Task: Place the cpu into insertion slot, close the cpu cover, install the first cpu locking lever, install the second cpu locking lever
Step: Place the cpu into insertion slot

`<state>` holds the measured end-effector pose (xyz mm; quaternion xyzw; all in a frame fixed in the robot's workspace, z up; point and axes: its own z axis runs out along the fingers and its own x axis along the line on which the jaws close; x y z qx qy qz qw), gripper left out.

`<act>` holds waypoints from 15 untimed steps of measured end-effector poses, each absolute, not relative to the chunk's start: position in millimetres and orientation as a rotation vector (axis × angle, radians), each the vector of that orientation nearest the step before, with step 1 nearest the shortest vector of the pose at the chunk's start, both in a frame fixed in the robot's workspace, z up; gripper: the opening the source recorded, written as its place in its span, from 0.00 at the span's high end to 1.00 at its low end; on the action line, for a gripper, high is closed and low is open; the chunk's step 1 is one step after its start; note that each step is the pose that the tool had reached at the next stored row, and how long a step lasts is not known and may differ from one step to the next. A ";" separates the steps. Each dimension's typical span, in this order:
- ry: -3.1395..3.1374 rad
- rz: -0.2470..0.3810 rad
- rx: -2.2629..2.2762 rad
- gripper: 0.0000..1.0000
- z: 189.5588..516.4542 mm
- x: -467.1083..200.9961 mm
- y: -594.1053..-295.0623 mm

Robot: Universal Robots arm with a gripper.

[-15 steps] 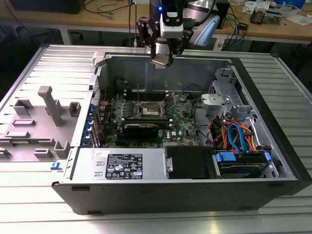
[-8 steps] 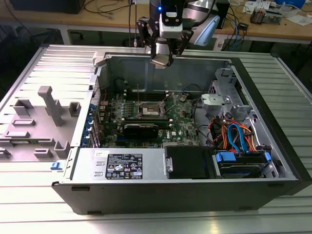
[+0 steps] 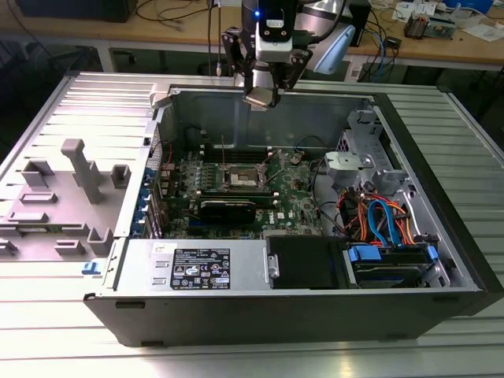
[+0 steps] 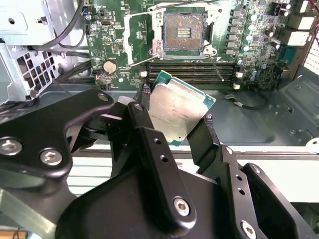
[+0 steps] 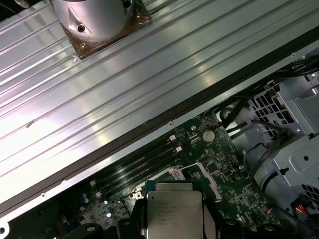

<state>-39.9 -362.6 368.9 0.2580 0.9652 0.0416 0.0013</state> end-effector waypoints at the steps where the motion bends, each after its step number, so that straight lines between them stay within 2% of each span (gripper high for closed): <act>1: 3.027 0.130 0.820 0.45 368.9 -39.9 -362.6; 15: 2.963 0.130 1.010 0.45 367.8 -39.8 -362.7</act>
